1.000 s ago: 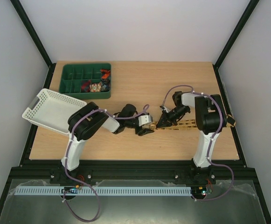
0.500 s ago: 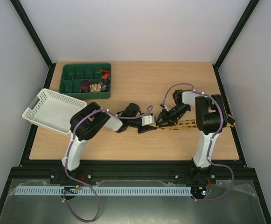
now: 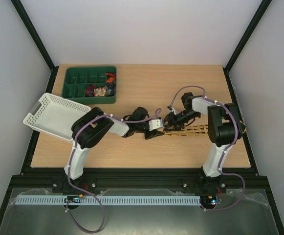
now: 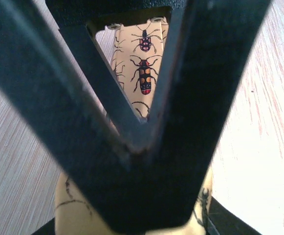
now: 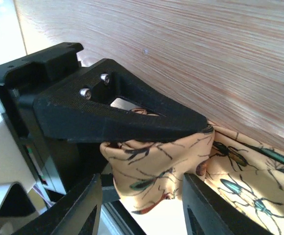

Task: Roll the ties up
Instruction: Roll the tie at the center of the board.

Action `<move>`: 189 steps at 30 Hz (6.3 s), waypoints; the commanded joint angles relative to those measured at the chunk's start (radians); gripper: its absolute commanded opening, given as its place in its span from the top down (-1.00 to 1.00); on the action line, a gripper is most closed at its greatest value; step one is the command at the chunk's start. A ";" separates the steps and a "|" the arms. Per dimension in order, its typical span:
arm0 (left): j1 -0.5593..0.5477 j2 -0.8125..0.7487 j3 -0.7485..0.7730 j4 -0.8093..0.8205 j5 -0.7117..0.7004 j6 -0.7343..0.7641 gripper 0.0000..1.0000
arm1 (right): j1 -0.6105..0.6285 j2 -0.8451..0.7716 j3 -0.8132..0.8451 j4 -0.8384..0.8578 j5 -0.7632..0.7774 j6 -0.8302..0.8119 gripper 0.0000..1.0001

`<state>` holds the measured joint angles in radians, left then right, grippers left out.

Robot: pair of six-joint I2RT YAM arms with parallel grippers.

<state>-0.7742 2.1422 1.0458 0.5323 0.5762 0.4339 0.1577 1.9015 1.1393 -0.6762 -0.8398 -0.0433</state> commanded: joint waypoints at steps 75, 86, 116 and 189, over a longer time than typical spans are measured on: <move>0.032 -0.031 -0.059 -0.300 -0.082 0.053 -0.02 | 0.030 0.055 -0.044 0.032 0.209 0.037 0.97; 0.021 -0.035 -0.036 -0.039 0.055 -0.030 -0.43 | -0.025 0.133 -0.035 0.021 0.330 0.044 0.97; -0.006 0.023 0.004 -0.258 0.029 0.032 0.59 | -0.063 -0.022 0.041 -0.123 0.189 -0.105 0.20; 0.044 -0.143 -0.165 0.147 0.088 -0.131 -0.98 | 0.097 0.077 -0.154 0.236 0.247 0.099 0.97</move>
<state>-0.7136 1.9469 0.8631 0.5915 0.6281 0.2356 0.2306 1.9064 1.0382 -0.4049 -0.6991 0.0368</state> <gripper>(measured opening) 0.994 0.015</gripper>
